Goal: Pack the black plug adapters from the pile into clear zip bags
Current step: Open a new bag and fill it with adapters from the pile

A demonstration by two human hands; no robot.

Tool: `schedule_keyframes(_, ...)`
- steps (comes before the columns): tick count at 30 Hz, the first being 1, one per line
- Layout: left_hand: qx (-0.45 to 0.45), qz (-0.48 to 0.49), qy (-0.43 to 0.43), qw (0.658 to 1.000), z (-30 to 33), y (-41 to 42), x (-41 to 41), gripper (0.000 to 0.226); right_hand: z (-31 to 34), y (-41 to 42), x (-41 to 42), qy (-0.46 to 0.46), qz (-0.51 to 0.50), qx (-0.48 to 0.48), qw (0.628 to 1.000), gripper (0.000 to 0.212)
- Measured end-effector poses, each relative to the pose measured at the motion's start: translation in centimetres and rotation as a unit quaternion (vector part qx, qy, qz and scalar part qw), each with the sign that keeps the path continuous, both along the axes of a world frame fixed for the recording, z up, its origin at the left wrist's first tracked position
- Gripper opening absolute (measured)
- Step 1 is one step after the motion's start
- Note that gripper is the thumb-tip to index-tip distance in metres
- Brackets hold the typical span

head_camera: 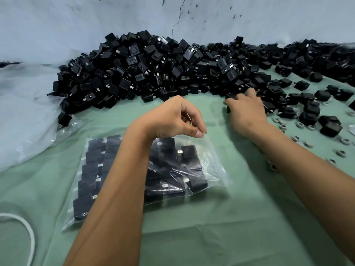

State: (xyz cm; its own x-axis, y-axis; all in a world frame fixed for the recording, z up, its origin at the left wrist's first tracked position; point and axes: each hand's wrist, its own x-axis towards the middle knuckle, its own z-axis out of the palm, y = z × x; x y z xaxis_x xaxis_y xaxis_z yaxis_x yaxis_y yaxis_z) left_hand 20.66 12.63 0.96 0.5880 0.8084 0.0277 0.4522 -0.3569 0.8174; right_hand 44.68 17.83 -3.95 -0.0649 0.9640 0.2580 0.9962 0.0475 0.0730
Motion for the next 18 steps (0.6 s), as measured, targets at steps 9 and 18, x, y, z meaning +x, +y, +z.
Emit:
schedule_keyframes(9, 0.001, -0.001, -0.011, 1.000, 0.2, -0.1, -0.3, 0.011, 0.5, -2.2, -2.6, 0.323, 0.160, -0.074, 0.930, 0.035)
schedule_keyframes(18, 0.009, -0.003, -0.017, 1.000, 0.8, -0.4, -0.6, 0.011, 0.4, -6.4, -1.3, 0.588, 0.242, -0.247, 0.732, 0.017)
